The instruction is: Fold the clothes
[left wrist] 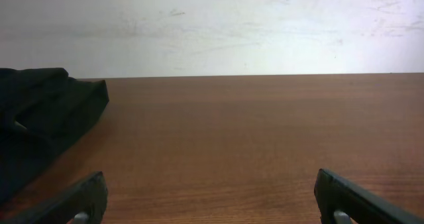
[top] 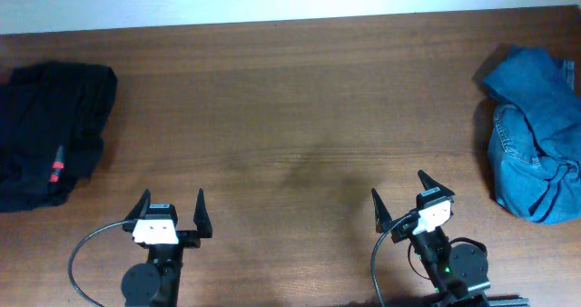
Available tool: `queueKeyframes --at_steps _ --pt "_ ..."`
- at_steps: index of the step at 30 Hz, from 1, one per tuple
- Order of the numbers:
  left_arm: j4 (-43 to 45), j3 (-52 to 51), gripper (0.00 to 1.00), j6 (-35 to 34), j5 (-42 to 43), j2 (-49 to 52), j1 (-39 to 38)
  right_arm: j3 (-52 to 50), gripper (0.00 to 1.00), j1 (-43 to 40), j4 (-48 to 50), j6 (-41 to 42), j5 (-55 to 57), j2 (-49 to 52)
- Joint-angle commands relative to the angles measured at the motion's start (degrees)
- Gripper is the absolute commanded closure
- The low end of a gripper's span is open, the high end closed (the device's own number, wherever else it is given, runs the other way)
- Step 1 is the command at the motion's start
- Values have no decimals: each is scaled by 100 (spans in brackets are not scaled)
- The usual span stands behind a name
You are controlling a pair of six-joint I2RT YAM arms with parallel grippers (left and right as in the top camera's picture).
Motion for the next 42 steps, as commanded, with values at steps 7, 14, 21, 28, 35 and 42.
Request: queueKeyframes --at_steps 7,14,21,28,35,42 --pt "-7 -33 1 87 68 -61 24 -26 1 -42 -35 4 68 -59" --pt "-7 -33 1 87 68 -61 24 -26 1 -42 -35 4 68 -59" --pt "-7 -33 1 87 68 -61 24 -26 1 -42 -35 4 68 -59" --pt "-7 -33 1 87 68 -61 24 -26 1 -42 -35 4 68 -59" --pt "-7 -33 1 87 68 -61 24 -26 1 -42 -35 4 68 -59" --pt "-7 -33 1 87 68 -61 24 -26 1 -42 -35 4 68 -59"
